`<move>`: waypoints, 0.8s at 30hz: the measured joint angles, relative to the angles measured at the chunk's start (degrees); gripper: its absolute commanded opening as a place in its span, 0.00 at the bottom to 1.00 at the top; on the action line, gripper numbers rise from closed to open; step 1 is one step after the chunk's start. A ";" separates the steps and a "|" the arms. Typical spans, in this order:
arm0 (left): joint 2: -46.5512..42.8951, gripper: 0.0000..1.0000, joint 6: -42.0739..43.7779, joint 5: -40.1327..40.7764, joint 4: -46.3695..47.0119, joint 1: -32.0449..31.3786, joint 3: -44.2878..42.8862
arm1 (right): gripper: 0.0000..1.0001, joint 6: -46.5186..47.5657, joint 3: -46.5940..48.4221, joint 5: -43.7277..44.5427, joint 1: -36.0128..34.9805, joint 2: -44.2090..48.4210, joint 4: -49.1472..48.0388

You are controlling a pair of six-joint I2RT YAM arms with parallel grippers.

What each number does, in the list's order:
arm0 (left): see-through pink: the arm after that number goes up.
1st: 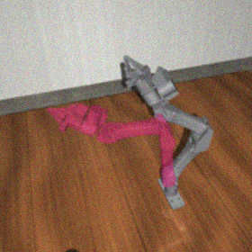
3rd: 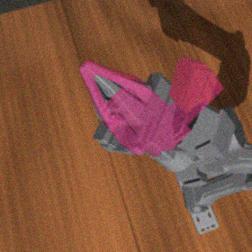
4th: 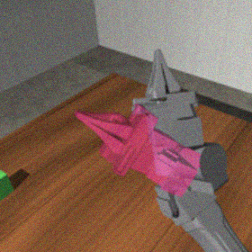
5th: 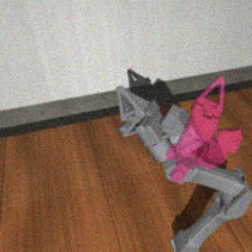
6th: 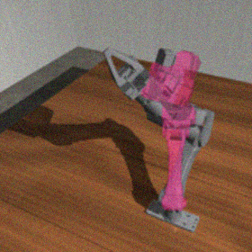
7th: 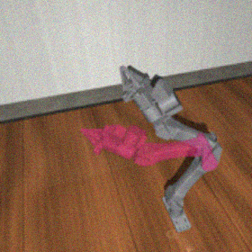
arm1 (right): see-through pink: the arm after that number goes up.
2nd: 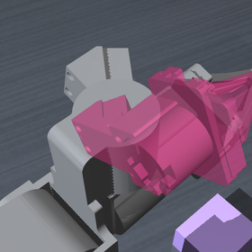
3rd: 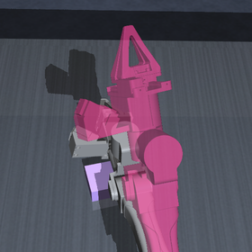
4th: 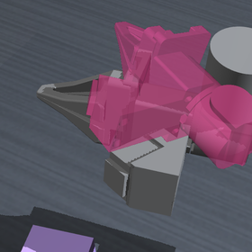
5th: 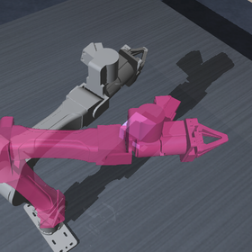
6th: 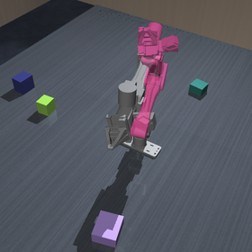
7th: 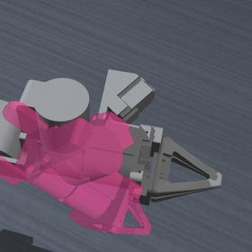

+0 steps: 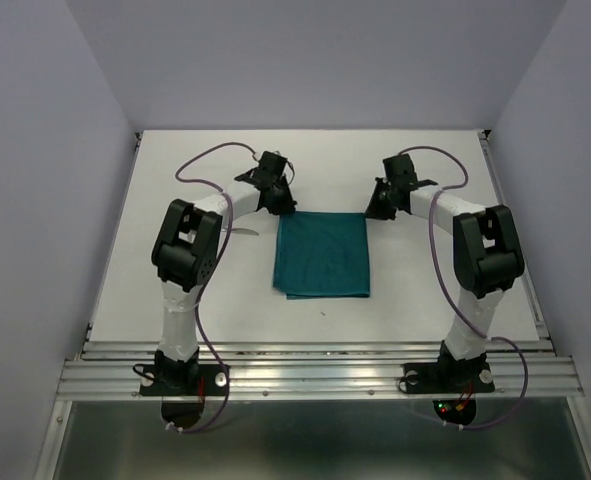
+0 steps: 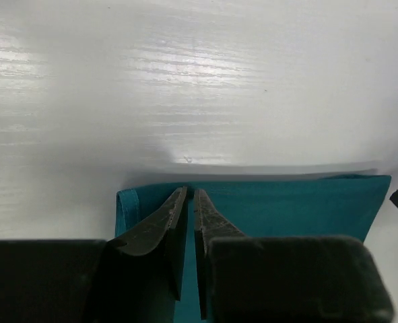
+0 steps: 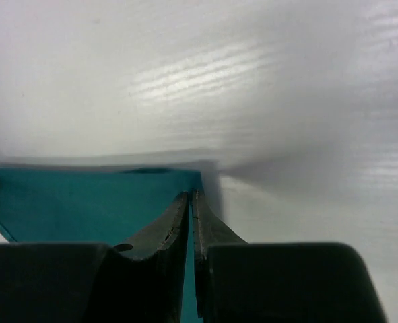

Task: Fold the napkin into a case and place the utensils inside
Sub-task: Smooth out the square-folded napkin at the center of the board.

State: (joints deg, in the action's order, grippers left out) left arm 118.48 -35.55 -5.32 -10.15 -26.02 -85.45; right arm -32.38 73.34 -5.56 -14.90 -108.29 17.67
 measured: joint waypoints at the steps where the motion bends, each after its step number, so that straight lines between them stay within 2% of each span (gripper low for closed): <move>1: 0.83 0.21 0.26 0.09 -0.09 0.15 -0.59 | 0.12 0.02 1.14 -0.52 0.50 -1.57 0.00; 7: 2.80 0.21 1.03 0.46 -1.25 0.42 -0.90 | 0.11 -0.02 4.70 -2.08 1.49 -7.39 -0.26; 16: 2.78 0.21 2.12 0.72 -1.31 0.90 -0.87 | 0.13 0.00 5.22 -0.66 1.73 -7.06 1.22; 21: 1.36 0.21 2.73 1.57 -1.84 0.92 0.42 | 0.13 0.00 0.46 1.09 0.85 0.87 1.81; 24: -2.75 0.21 2.93 2.36 -2.78 0.98 3.50 | 0.13 -0.02 -3.34 2.08 -1.01 7.17 1.55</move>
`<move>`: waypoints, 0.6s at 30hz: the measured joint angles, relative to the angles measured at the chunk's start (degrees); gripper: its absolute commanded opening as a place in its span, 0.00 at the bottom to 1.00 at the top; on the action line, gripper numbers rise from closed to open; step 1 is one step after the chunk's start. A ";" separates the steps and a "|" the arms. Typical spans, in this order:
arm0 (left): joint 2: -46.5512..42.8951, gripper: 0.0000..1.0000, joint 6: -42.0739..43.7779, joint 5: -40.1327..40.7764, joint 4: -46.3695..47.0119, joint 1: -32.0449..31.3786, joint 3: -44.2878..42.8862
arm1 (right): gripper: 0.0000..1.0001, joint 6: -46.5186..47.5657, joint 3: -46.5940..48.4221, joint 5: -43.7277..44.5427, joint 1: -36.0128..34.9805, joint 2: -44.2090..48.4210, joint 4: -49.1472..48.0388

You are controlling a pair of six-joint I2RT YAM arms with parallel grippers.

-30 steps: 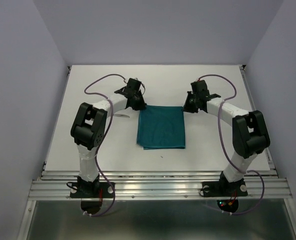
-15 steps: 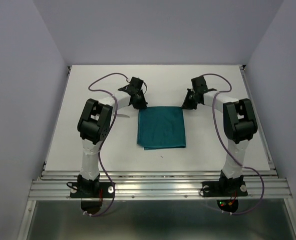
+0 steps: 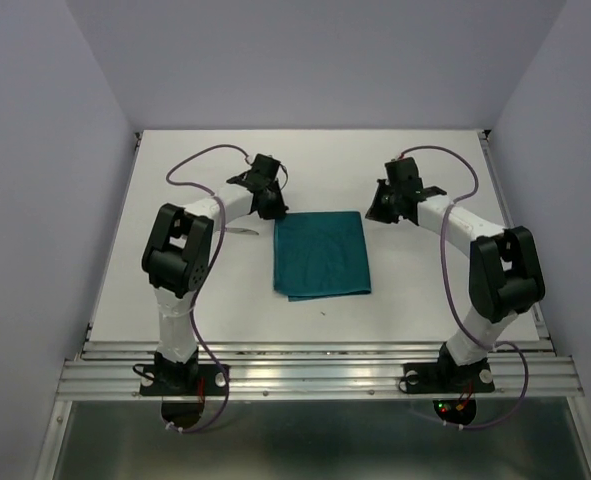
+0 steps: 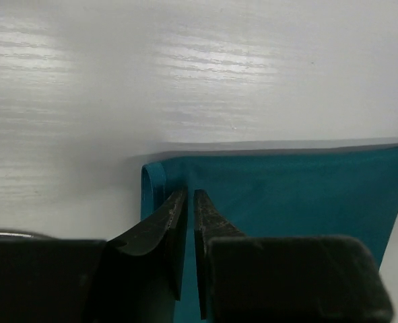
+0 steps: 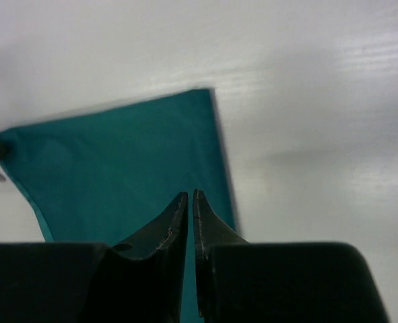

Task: Fold the napkin into a case and place the utensils inside
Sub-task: Smooth out the square-folded napkin at the center of the board.

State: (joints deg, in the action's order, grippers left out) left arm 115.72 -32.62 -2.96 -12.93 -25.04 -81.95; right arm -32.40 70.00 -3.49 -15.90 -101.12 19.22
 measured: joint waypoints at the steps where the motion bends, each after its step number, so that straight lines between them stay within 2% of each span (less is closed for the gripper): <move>1: -0.81 0.21 0.02 0.04 -0.20 0.00 0.42 | 0.13 -0.31 -2.27 0.33 -1.22 2.56 -0.46; 9: -14.62 0.21 -0.74 0.11 0.96 -0.33 9.53 | 0.12 -4.26 -17.53 1.14 -13.73 11.65 0.63; 14: -19.74 0.21 -1.81 -0.79 2.01 -1.68 15.82 | 0.13 -7.91 -24.98 1.62 -15.04 16.17 3.13; 18: -21.84 0.21 -2.78 -1.77 2.62 -4.79 20.59 | 0.13 -9.01 -26.05 1.88 -15.04 17.92 3.37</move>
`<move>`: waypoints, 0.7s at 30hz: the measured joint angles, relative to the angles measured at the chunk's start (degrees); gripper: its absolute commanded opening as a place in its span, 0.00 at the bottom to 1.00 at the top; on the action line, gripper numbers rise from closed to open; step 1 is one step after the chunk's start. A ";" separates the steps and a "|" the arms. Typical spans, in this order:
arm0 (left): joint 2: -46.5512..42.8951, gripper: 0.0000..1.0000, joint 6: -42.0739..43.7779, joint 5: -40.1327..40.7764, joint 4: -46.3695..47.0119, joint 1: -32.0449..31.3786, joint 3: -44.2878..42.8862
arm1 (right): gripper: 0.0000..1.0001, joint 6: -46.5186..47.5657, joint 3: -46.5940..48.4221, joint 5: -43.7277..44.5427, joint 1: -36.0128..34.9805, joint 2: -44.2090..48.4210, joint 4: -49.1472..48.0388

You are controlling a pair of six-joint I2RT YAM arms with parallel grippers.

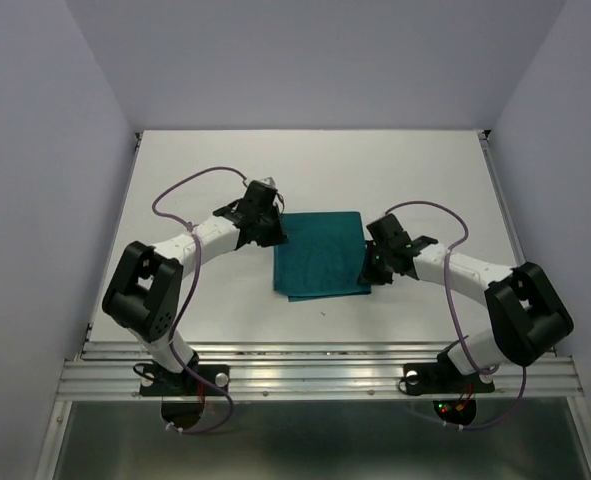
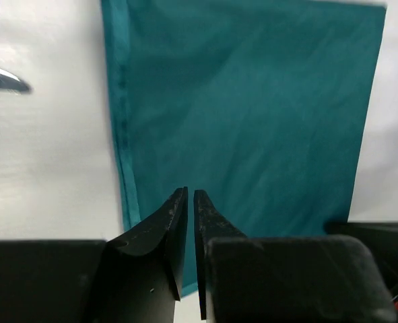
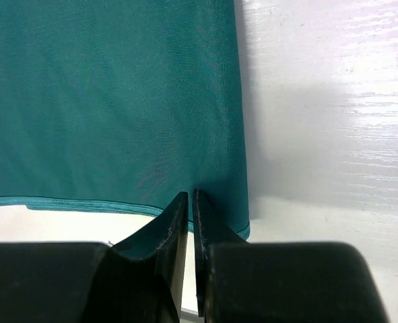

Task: Fold the napkin into a case and place the utensils inside
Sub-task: Smooth out the square-folded napkin at the center of the board.

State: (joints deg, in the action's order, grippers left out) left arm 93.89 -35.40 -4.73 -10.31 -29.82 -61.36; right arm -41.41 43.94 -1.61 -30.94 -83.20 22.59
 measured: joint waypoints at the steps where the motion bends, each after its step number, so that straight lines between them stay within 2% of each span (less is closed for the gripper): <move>1: -0.37 0.21 -0.28 -0.39 0.11 -0.90 1.07 | 0.13 -0.22 0.00 0.09 0.00 -0.02 -0.17; 6: -3.76 0.21 -2.14 -3.65 2.78 -5.44 10.58 | 0.12 -0.52 -0.37 0.09 -0.26 -2.14 -0.79; 11: -7.15 0.21 -3.37 -4.42 3.82 -6.14 19.26 | 0.13 -0.57 -0.39 0.11 -0.66 -2.38 -0.87; 21: -10.84 0.22 -3.74 -4.83 4.81 -6.05 21.24 | 0.13 -1.29 -1.11 2.21 -1.14 3.82 -0.31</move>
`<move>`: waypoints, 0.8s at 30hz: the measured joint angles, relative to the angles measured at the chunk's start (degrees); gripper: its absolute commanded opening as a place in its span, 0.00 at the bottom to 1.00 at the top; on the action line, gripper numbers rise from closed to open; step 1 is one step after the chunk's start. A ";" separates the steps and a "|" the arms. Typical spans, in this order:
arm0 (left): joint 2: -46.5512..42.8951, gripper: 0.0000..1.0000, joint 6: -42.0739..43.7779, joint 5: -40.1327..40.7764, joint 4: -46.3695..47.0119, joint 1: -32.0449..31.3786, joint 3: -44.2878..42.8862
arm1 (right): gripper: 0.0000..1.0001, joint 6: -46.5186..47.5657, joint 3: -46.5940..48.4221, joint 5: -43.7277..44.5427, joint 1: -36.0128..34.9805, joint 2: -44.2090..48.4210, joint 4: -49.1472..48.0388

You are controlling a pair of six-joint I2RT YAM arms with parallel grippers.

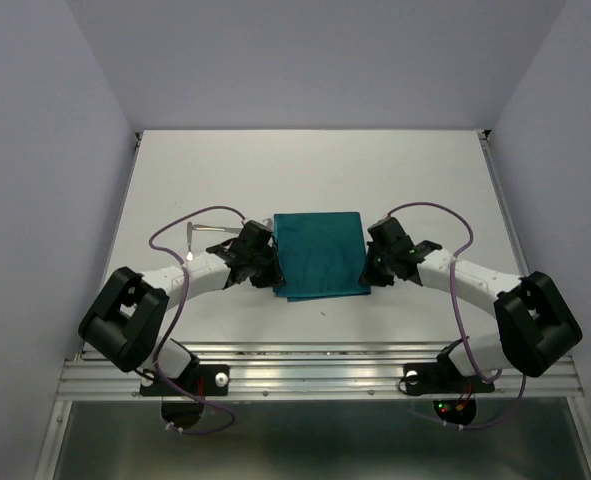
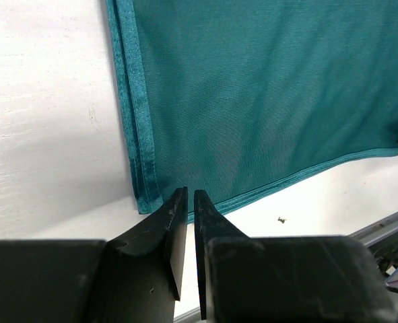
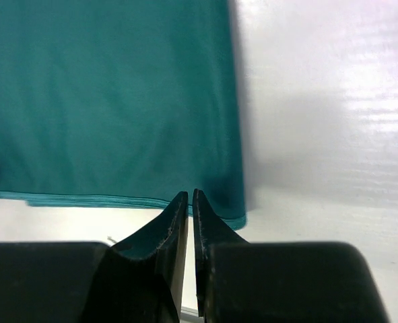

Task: Fold the napkin into a case and place the utensils inside
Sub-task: Smooth out the square-folded napkin at the center of the board.

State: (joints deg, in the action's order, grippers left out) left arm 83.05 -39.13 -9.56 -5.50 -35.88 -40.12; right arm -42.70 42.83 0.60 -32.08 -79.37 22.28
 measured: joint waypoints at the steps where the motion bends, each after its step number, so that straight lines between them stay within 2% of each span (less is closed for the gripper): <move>1: -0.35 0.22 -0.02 -0.02 0.11 -0.02 0.04 | 0.13 -0.15 -0.83 0.55 -0.28 -0.20 -0.20; 5: -0.39 0.21 -0.15 0.13 1.22 -0.02 1.27 | 0.13 -1.20 -2.97 1.90 -1.03 -2.10 -0.61; 12: -2.62 0.22 -0.09 2.05 -0.37 0.00 2.43 | 0.15 -1.01 -0.70 4.72 -3.89 -2.36 1.86; 18: -12.11 0.25 0.87 4.37 -4.83 2.54 0.52 | 0.29 1.07 11.54 8.61 -10.27 -2.80 6.78; 24: -20.83 0.27 1.27 6.40 -10.25 12.92 -1.25 | 0.40 4.68 23.85 12.46 -20.70 -10.49 6.38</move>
State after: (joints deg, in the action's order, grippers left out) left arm 62.22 -37.87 -3.16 -15.75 -22.96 -41.36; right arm -38.02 66.67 13.06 -52.77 -89.86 28.67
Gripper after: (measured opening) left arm 0.260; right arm 0.355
